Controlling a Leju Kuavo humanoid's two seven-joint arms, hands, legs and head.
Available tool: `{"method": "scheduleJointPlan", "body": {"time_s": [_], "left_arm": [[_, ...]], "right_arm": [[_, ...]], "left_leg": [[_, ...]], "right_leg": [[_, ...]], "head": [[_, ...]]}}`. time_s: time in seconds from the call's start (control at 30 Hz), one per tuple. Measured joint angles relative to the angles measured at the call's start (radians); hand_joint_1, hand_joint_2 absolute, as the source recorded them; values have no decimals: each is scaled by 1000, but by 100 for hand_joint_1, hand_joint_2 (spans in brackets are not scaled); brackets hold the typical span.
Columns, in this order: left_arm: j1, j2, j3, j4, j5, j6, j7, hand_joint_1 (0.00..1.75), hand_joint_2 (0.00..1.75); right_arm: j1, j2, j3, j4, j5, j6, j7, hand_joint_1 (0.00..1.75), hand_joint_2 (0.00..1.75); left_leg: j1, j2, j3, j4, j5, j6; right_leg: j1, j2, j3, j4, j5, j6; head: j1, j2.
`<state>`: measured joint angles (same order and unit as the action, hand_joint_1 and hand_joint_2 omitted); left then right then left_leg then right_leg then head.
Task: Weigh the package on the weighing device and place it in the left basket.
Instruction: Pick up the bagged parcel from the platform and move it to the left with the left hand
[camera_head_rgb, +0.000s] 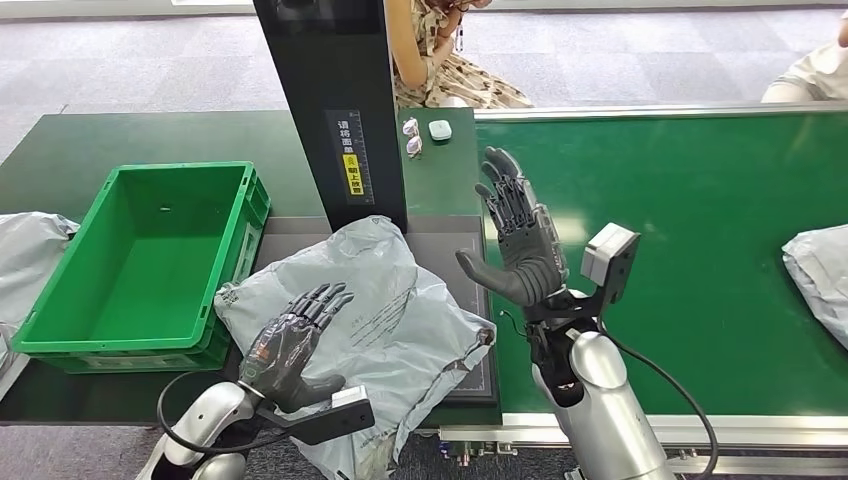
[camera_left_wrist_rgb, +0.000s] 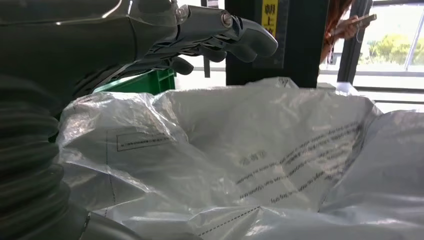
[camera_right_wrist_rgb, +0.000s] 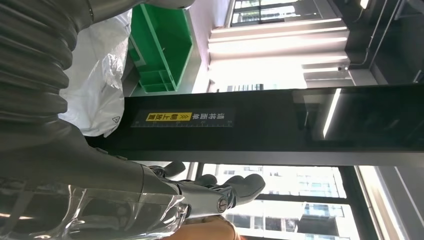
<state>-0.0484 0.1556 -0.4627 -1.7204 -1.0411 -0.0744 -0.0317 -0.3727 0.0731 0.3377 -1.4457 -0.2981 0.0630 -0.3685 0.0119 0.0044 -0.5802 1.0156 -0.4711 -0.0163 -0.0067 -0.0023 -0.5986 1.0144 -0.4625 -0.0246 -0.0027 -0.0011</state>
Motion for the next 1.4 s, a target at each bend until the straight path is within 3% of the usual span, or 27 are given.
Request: {"method": "scheduleJointPlan", "body": {"time_s": [0.57, 0.93, 0.97, 1.07, 1.1, 1.4], "left_arm": [[-132, 2, -113, 282, 9, -14, -3, 0, 175], [-165, -15, -132, 341, 19, 9, -2, 1, 175], [-165, -16, -132, 343, 19, 10, -1, 37, 175], [-163, -19, -134, 344, 22, 15, 1, 167, 175], [-161, -20, -134, 345, 24, 18, 1, 175, 175], [-141, -45, -134, 345, 44, 78, -8, 175, 175]], "right_arm": [[-12, -3, 1, -1, -22, -19, 20, 0, 175], [-22, -8, 11, 8, -33, -21, 20, 0, 175], [-23, -8, 11, 9, -34, -21, 20, 0, 175], [-25, -9, 13, 11, -38, -21, 21, 0, 175], [-25, -9, 15, 12, -39, -21, 21, 0, 175], [-26, -13, 19, 14, -41, -24, 25, 0, 175]], "left_leg": [[0, -2, 2, 0, 1, 1], [-1, -6, 3, 0, 4, 3], [-1, -6, 3, 0, 4, 3], [-1, -6, 3, 0, 5, 3], [-2, -6, 3, 0, 5, 3], [-2, -6, 3, 0, 6, 3]], "right_leg": [[0, -4, 4, 0, 0, 0], [0, -8, 8, 0, 2, 3], [0, -8, 8, 0, 3, 4], [-1, -8, 8, 0, 3, 4], [-1, -8, 8, 0, 4, 4], [-1, -7, 7, 0, 4, 4]], "head": [[0, 0], [0, 0], [0, 0], [0, 0], [0, 0], [0, 0]]}}
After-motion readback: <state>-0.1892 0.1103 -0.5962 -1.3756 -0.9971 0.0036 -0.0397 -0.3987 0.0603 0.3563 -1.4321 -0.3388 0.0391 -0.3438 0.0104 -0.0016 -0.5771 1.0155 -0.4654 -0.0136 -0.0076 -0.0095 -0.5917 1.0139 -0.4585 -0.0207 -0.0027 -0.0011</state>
